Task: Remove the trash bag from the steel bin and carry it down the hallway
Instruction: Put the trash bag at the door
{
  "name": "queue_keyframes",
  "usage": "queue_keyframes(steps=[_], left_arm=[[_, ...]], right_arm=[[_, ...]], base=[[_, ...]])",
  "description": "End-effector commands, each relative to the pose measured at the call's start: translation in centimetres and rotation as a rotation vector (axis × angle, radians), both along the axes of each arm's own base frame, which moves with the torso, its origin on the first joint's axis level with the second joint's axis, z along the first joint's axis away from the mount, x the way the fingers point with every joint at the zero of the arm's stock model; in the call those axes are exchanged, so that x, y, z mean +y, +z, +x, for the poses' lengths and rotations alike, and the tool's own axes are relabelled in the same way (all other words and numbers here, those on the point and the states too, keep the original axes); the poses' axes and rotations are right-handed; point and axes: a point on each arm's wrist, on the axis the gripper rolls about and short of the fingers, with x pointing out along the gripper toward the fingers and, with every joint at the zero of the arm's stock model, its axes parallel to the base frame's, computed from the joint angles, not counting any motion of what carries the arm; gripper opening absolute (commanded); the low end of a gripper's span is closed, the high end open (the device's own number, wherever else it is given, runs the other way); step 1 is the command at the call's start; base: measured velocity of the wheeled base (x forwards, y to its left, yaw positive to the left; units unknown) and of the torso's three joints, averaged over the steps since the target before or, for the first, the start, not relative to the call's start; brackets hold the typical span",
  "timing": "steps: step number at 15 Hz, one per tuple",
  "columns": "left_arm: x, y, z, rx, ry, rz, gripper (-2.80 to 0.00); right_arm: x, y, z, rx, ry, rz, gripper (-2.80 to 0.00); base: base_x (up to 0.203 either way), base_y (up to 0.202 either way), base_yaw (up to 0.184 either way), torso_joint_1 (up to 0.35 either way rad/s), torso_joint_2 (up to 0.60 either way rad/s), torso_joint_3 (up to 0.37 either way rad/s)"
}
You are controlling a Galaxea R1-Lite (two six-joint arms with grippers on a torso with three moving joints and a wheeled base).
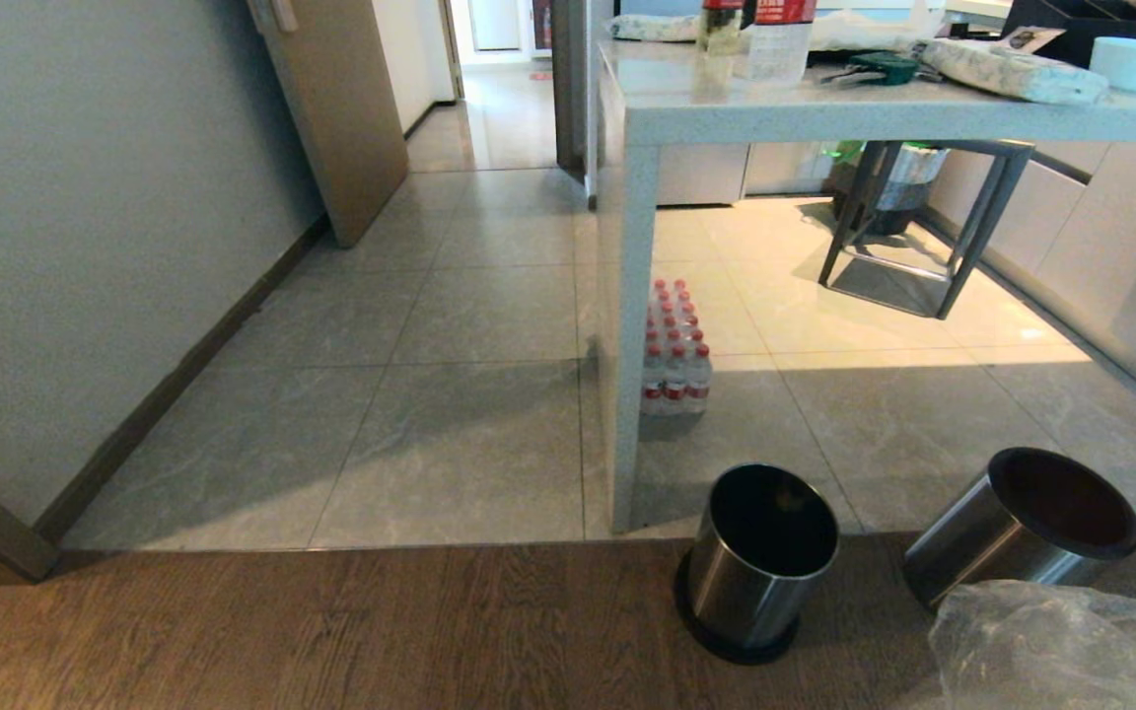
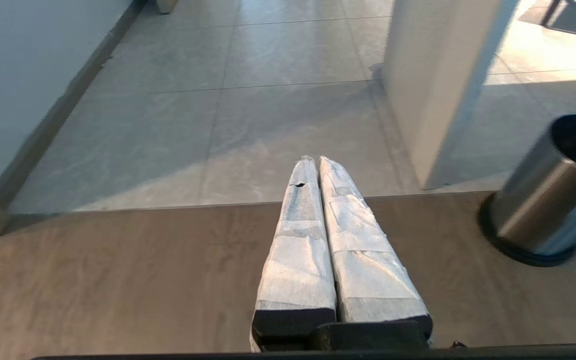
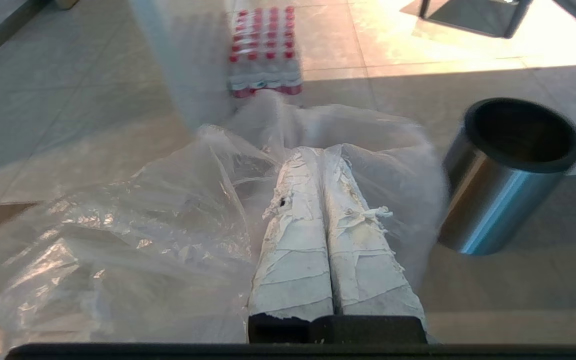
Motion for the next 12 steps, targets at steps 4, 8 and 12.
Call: queue_keyframes(steps=[4,8,12], left_arm=[[0.0,0.0,-0.01,-0.002,0.0,0.001,-2.8],[0.0,-0.01,0.0,0.001,0.0,-0.01,-2.8],[0.0,0.0,0.0,0.0,0.0,-0.005,-2.8]], right_arm=[[0.0,-0.03,0.03,0.004,0.0,0.0,-2.8],[0.0,-0.03,0.03,0.004,0.0,0.0,-2.8],[0.0,-0.03,0.03,0.004,0.0,0.0,-2.8]], base=[[0.0,0.192,-0.001,0.004,0.0,0.004],[0.0,0.192,0.001,0.003,0.0,0.001],[0.0,0.192,-0.001,0.001,0.0,0.001]])
